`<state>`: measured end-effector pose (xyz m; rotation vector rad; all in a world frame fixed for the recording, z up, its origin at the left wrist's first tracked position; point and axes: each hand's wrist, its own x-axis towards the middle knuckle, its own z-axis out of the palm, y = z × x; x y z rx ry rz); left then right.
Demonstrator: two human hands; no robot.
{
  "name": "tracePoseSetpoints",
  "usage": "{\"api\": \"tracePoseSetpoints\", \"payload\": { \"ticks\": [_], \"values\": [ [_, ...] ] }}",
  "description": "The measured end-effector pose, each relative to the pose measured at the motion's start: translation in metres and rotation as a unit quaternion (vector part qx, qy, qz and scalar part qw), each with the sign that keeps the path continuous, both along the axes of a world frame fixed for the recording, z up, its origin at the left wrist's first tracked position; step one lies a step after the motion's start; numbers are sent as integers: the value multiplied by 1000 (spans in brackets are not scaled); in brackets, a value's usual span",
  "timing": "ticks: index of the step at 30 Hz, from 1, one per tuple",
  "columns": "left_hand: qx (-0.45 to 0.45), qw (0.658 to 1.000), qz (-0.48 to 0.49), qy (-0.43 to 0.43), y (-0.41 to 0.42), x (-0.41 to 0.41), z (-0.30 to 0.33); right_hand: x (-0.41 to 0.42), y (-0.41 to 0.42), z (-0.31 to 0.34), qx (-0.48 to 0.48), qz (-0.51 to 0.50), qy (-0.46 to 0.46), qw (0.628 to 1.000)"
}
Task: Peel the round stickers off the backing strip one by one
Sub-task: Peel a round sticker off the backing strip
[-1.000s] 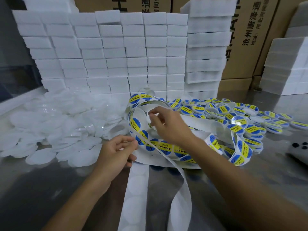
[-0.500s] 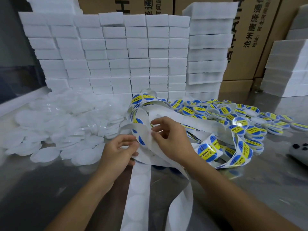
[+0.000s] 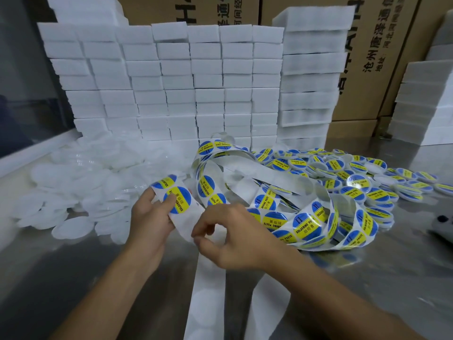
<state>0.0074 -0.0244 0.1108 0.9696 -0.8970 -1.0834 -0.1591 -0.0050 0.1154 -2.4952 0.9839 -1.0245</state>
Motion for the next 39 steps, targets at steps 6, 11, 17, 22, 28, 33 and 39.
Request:
{"api": "tracePoseSetpoints", "payload": {
  "ticks": [6, 11, 17, 22, 28, 33, 39],
  "values": [
    [-11, 1000, -21, 7, 1, -4, 0, -2, -9, 0, 79, -132, -171, 973],
    [-38, 999, -35, -3, 3, -11, -1, -1, -12, 0, 283, -79, -276, 915],
    [-40, 997, -59, -25, 5, -13, -3, 1, -13, -4, 181, -109, -352, 912],
    [-25, 992, -103, -64, 8, -16, -5, 1, -16, -9, 154, -124, -350, 916],
    [-54, 986, -22, -158, 6, -15, -8, -5, -21, -17, -92, -150, -188, 966],
    [-104, 961, -26, -254, 5, -21, -12, -12, -25, -17, -255, -165, -78, 950],
    [-145, 932, -16, -333, 3, -19, -16, -14, -23, -13, -271, -156, -31, 949]
  ]
}}
